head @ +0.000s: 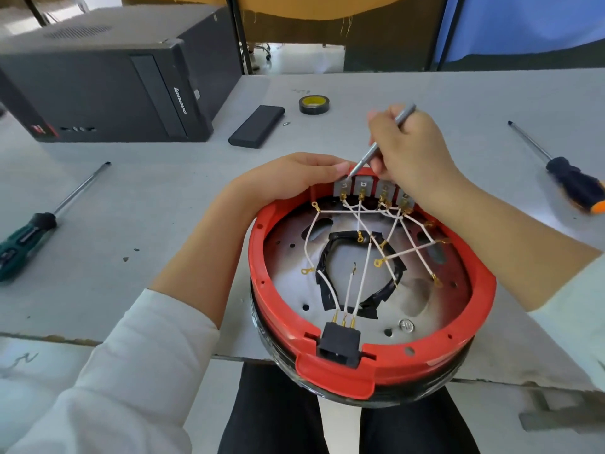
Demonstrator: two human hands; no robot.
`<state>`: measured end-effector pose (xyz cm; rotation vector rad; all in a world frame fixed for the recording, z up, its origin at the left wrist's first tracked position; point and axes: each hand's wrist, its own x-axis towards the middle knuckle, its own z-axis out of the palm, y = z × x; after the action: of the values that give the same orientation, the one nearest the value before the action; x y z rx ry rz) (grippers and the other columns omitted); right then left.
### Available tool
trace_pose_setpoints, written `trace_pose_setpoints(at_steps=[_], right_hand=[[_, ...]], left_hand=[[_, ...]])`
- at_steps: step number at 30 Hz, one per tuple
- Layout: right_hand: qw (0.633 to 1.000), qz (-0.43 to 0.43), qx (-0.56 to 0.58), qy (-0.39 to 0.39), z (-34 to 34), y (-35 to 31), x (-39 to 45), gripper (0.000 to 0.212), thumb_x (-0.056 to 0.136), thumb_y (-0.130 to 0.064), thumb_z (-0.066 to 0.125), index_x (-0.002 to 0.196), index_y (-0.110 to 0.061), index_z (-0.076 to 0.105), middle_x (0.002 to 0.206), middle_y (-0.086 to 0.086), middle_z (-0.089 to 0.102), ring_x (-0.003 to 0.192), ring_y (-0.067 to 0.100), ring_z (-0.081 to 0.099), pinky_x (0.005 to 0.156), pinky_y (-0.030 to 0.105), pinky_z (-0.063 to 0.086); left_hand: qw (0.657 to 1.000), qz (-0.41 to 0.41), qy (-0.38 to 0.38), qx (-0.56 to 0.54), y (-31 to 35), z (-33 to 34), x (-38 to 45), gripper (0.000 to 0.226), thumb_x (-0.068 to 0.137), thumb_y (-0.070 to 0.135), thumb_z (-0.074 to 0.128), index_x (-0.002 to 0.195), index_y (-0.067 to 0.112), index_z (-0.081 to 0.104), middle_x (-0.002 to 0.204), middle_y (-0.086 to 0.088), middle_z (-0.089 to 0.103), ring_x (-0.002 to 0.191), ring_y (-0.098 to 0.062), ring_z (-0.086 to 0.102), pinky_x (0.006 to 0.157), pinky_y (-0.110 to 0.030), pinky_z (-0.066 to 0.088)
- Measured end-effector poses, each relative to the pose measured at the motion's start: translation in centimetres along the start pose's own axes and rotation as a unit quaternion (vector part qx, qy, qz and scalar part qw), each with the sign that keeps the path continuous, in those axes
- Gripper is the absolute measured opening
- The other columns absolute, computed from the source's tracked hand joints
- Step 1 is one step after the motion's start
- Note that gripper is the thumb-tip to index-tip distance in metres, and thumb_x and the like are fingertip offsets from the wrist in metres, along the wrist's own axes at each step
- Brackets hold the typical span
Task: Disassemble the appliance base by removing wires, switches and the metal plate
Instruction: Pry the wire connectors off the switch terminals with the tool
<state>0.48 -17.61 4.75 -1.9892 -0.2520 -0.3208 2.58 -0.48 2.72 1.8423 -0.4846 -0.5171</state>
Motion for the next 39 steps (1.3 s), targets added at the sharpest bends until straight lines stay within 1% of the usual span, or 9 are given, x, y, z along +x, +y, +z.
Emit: trace_pose_setpoints(at_steps=[3, 9, 12, 15, 18, 22, 28, 34, 39], right_hand=[[0.999, -0.036, -0.035, 0.007, 0.5, 0.3, -0.3, 0.036, 0.099, -0.023, 0.039, 0.065, -0.013, 0.045, 0.053, 0.004, 0.047, 0.041, 0.004, 0.046, 0.045, 0.013, 0.038], [0.995, -0.076, -0.07, 0.011, 0.6, 0.8, -0.6, 0.035, 0.101, -0.028, 0.037, 0.073, -0.009, 0.045, 0.057, 0.008, 0.048, 0.045, 0.006, 0.046, 0.044, 0.013, 0.035], [0.989, -0.121, -0.08, 0.019, 0.8, 0.9, -0.9, 0.036, 0.101, -0.028, 0.04, 0.067, -0.018, 0.037, 0.052, 0.001, 0.048, 0.048, 0.005, 0.052, 0.046, 0.015, 0.037], [0.985, -0.142, -0.094, 0.021, 1.0, 1.1, -1.1, 0.037, 0.1, -0.026, 0.043, 0.066, -0.013, 0.037, 0.05, 0.004, 0.048, 0.05, 0.015, 0.052, 0.049, 0.022, 0.038], [0.986, -0.145, -0.082, 0.022, 1.1, 1.2, -1.1, 0.039, 0.1, -0.026, 0.044, 0.063, -0.019, 0.034, 0.048, -0.001, 0.046, 0.047, 0.011, 0.053, 0.048, 0.016, 0.038], [0.991, -0.114, -0.068, 0.009, 1.1, 1.3, -0.9, 0.038, 0.099, -0.024, 0.045, 0.066, -0.007, 0.04, 0.05, 0.01, 0.05, 0.041, 0.008, 0.049, 0.045, 0.016, 0.037], [0.998, -0.021, -0.052, -0.036, 0.9, 0.9, 0.8, 0.039, 0.096, -0.021, 0.045, 0.058, -0.015, 0.038, 0.046, 0.007, 0.051, 0.029, 0.007, 0.041, 0.037, 0.016, 0.033], [0.992, -0.091, -0.082, 0.026, 1.1, 1.2, -0.4, 0.038, 0.099, -0.024, 0.045, 0.065, -0.006, 0.042, 0.053, 0.015, 0.053, 0.041, 0.01, 0.048, 0.043, 0.018, 0.037], [0.99, -0.104, -0.095, 0.004, 1.2, 1.1, -0.4, 0.038, 0.099, -0.024, 0.044, 0.065, -0.009, 0.04, 0.051, 0.011, 0.049, 0.043, 0.013, 0.05, 0.046, 0.022, 0.039]], left_hand=[[0.998, 0.003, -0.02, -0.054, -0.1, 0.0, 0.1, 0.026, 0.1, 0.013, 0.041, 0.118, 0.018, 0.06, 0.104, 0.009, 0.071, 0.099, -0.003, 0.066, 0.078, -0.008, 0.046], [0.979, -0.009, -0.084, -0.186, -0.7, -0.1, 0.1, 0.037, 0.101, 0.011, 0.033, 0.132, 0.003, 0.05, 0.126, -0.015, 0.061, 0.114, -0.024, 0.061, 0.088, -0.024, 0.05], [0.979, 0.004, -0.098, -0.178, -0.8, -0.2, 0.2, 0.036, 0.101, 0.011, 0.03, 0.128, 0.006, 0.052, 0.122, -0.011, 0.064, 0.113, -0.021, 0.061, 0.09, -0.023, 0.049], [0.977, 0.013, -0.106, -0.184, -1.0, -0.2, 0.2, 0.035, 0.101, 0.011, 0.029, 0.125, 0.007, 0.054, 0.116, -0.007, 0.068, 0.11, -0.018, 0.063, 0.088, -0.021, 0.049], [0.975, 0.014, -0.111, -0.192, -1.1, -0.3, 0.2, 0.035, 0.1, 0.012, 0.03, 0.124, 0.007, 0.055, 0.115, -0.008, 0.068, 0.11, -0.02, 0.063, 0.087, -0.023, 0.05], [0.978, 0.006, -0.099, -0.185, -0.9, -0.2, 0.2, 0.036, 0.1, 0.012, 0.031, 0.129, 0.006, 0.052, 0.119, -0.01, 0.066, 0.113, -0.021, 0.061, 0.091, -0.023, 0.048], [0.987, 0.012, -0.076, -0.141, -0.9, -0.5, 0.4, 0.034, 0.1, 0.013, 0.034, 0.126, 0.009, 0.055, 0.119, -0.006, 0.066, 0.112, -0.016, 0.062, 0.088, -0.018, 0.048], [0.983, 0.023, -0.087, -0.163, -1.3, -0.5, 0.3, 0.033, 0.1, 0.013, 0.035, 0.125, 0.009, 0.057, 0.118, -0.005, 0.067, 0.112, -0.015, 0.062, 0.085, -0.016, 0.048], [0.99, 0.039, -0.064, -0.122, -1.2, -0.6, 0.3, 0.029, 0.1, 0.012, 0.036, 0.114, 0.018, 0.062, 0.105, 0.011, 0.071, 0.103, -0.001, 0.064, 0.079, -0.006, 0.046]])
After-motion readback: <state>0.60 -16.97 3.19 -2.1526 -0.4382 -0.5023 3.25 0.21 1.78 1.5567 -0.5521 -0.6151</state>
